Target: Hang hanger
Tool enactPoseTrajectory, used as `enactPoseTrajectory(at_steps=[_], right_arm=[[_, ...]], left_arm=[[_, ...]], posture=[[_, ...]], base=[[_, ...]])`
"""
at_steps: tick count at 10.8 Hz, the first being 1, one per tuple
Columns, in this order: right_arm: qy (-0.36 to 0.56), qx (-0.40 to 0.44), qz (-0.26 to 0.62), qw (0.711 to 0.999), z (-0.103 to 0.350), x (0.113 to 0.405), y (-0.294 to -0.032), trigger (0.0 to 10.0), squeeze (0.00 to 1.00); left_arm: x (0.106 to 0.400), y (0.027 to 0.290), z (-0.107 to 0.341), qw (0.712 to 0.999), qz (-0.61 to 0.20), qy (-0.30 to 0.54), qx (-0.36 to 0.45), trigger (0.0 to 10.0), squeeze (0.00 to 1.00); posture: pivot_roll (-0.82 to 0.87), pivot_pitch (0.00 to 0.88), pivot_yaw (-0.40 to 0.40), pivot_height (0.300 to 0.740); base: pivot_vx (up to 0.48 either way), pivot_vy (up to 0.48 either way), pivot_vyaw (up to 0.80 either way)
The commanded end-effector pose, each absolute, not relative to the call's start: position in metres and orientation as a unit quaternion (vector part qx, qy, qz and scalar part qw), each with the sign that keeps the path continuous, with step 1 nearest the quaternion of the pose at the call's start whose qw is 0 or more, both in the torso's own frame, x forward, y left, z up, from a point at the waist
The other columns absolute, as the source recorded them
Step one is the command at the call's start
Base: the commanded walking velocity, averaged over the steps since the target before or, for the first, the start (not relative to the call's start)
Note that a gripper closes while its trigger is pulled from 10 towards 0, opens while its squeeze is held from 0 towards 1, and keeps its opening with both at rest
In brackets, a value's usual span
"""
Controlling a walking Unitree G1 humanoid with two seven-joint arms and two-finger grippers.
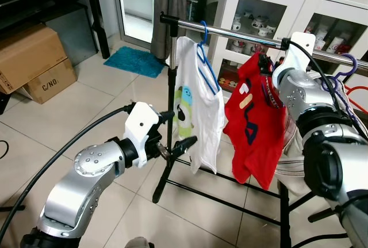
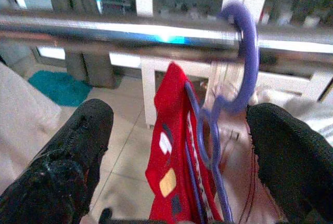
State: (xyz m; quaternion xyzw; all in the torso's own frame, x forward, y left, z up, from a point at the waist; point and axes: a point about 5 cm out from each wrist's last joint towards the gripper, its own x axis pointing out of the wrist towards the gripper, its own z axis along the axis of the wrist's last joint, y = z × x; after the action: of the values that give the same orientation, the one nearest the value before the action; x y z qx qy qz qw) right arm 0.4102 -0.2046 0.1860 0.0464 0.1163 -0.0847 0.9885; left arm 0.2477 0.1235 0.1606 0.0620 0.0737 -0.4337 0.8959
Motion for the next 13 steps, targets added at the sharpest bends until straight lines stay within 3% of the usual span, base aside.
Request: enactPoseTrajectory(at_steps=[1,7,8,10,12,13], right_arm=[[0.108,0.058,-0.091,0.988,0.194,0.412,-0.211,10.0,0.00],[0.110,0.083,-0.072,0.988,0.191,0.411,-0.212,10.0,0.00],[0.115,0.076,-0.064,0.988,0.191,0.411,-0.209,7.5,0.00],[0.113,0.075,-0.067,0.989,0.190,0.411,-0.210,6.5,0.00],[0.104,0.083,-0.062,0.989,0.195,0.412,-0.211,0.7,0.00],[0.102,0.083,-0.060,0.989,0.197,0.413,-0.211,0.0,0.00]], left_arm=[[0.247,0.121,0.170,0.888,-0.451,0.062,0.069,10.0,0.00],[0.243,0.136,0.180,0.863,-0.487,0.092,0.097,10.0,0.00],[0.239,0.137,0.178,0.861,-0.489,0.100,0.093,10.0,0.00],[0.233,0.138,0.176,0.859,-0.491,0.111,0.090,10.0,0.00],[0.234,0.142,0.178,0.862,-0.486,0.114,0.090,10.0,0.00],[0.235,0.141,0.178,0.862,-0.485,0.113,0.091,10.0,0.00]], posture=[[0.14,0.000,-0.042,0.740],[0.18,0.083,-0.029,0.740],[0.18,0.107,-0.032,0.740],[0.19,0.137,-0.039,0.740],[0.18,0.132,-0.044,0.740],[0.18,0.131,-0.044,0.740]], base=[[0.000,0.000,0.00],[0.000,0.000,0.00],[0.000,0.000,0.00],[0.000,0.000,0.00],[0.000,0.000,0.00],[0.000,0.000,0.00]])
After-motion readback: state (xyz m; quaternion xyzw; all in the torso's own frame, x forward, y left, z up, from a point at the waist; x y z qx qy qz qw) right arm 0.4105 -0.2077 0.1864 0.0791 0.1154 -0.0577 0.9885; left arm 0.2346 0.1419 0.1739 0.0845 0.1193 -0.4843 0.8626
